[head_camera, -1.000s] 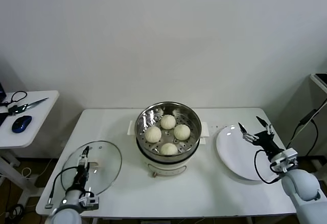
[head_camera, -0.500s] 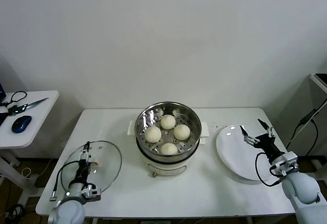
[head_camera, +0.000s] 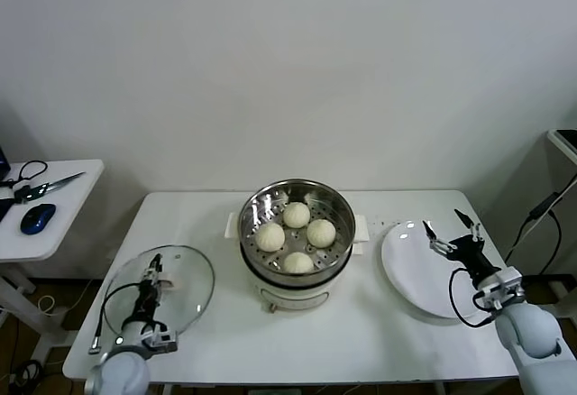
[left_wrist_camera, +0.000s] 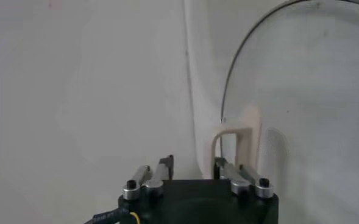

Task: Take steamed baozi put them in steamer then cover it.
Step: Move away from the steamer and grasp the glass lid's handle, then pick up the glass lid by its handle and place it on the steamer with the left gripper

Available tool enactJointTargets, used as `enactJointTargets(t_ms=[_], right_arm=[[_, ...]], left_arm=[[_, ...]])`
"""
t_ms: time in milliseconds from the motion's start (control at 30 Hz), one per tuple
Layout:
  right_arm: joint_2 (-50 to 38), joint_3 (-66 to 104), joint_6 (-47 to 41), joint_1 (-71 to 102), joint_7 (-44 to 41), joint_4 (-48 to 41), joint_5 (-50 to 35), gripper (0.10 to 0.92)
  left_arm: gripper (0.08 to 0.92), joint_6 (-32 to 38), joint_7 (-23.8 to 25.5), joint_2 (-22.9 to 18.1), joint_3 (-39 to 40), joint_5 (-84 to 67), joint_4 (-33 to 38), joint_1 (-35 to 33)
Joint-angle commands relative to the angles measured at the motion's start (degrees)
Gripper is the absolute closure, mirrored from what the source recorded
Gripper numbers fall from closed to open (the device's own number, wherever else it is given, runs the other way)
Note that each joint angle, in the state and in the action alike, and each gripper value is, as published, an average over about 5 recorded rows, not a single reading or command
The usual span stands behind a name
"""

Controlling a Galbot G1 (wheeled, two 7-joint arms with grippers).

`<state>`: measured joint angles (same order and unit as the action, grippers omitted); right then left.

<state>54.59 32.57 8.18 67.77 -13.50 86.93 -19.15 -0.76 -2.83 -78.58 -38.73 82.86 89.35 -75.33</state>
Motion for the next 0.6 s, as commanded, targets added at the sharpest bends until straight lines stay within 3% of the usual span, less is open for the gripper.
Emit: enactJointTargets(t_ms=[33, 300, 600], right_arm=[[-0.02, -0.05, 0.09, -0.25, -0.05, -0.40, 0.60, 0.203], [-0.82, -0.44, 0.52, -1.13, -0.42, -1.72, 0.55, 0.203], [-0.81, -1.31, 0.91, -2.07, -0.63, -2.58, 1.33, 0.203]], left_arm=[[0.606, 0.13, 0.86, 1.35, -0.22, -4.43, 4.38, -1.65], [0.826, -4.70, 3.33, 5.31, -0.30, -8.30, 17.93, -8.36], [0.850, -17.64, 4.91, 11.26, -1.00, -9.50, 34.01, -15.09]])
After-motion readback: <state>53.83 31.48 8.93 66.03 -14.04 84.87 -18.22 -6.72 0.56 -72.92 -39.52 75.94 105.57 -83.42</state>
